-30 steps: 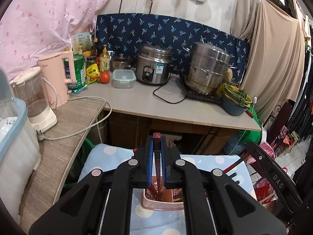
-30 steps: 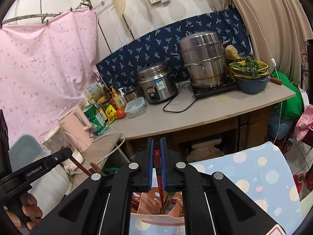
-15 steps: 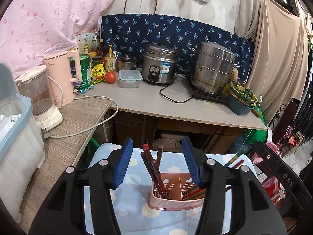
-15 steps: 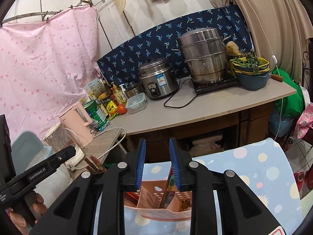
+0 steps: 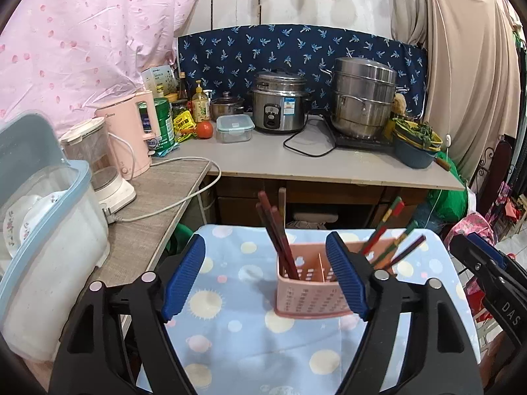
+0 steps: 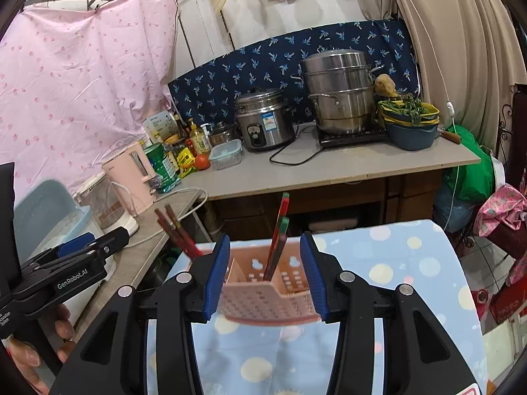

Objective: Organize utensils

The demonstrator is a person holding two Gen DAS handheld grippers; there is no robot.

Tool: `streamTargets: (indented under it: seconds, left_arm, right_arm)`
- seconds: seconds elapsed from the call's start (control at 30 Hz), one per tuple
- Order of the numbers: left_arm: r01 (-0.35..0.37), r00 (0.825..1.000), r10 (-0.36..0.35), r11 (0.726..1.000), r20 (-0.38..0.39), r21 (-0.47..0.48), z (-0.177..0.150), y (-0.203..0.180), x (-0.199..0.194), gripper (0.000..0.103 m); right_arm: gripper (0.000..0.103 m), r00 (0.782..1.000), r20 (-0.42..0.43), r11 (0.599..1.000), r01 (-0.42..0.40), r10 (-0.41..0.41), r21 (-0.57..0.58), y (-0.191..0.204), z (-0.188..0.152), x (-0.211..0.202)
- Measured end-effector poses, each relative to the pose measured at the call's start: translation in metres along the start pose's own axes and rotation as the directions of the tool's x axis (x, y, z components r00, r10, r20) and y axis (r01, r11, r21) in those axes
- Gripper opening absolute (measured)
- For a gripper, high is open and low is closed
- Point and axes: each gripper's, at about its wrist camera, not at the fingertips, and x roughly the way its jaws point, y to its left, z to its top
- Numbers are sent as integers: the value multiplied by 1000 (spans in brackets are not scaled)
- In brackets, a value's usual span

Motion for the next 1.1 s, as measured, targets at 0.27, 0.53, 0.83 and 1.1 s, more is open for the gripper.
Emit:
streamTargets:
  seconds: [0.27,0.53,0.83,1.1]
  left_arm:
    - [-29,999,30,999,-24,32,-31,-5,-21,86]
    - [-46,996,50,997,-67,53,-65,-13,-34,89]
    - [-70,990,76,996,-118,58,-97,-13,-39,92]
    - [-90,984,100,993,-150,75,-122,-14,-38,95]
  right_arm:
    - [55,999,-36,1000,12,-12,-11,7,-33,-26]
    - [66,995,-52,995,77,-80,-61,14,-65,-47]
    - [77,983,-57,978,166,-175,-127,18,-92,-61]
    - [82,975,-75,967,192,-207,-169,22,-112,-60]
